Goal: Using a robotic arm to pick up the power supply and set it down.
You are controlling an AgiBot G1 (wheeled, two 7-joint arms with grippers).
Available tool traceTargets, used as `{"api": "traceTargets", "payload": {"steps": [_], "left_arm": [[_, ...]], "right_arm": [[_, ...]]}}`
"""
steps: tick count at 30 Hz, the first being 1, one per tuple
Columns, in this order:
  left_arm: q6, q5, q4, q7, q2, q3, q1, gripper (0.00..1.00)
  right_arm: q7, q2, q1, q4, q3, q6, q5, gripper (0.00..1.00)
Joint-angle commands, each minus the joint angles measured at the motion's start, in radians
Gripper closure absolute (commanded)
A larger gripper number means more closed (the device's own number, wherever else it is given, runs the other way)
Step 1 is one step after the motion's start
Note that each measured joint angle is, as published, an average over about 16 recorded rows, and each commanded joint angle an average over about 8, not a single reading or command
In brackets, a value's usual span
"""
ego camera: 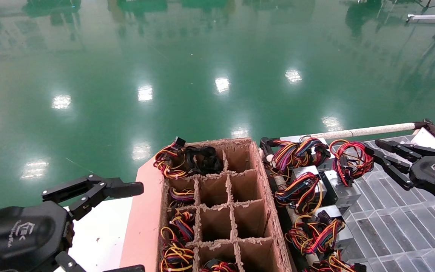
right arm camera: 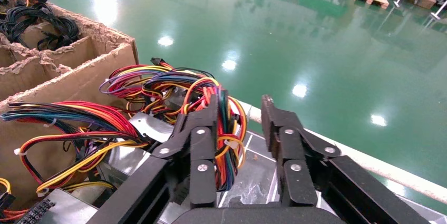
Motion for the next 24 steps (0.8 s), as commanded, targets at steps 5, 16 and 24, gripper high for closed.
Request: {"api": "traceTargets", "payload": {"steps": [5,16,24], "left_arm": [[0.000,0.000,0.000,0.000,0.000,0.000,0.000,0.00],[0.000,0.000,0.000,0.000,0.000,0.000,0.000,0.00],[0.000,0.000,0.000,0.000,0.000,0.000,0.000,0.00]], "right_arm": [[0.008,0.002,0.007,0.002,-0.002,-0.007,-0.003,0.00],[0.085,0.008,0.026,-0.010,0.020,-0.100,0.023,0.00],[0.149,0.014,0.002,0.054,0.040,-0.136,0.040,0.00]]}}
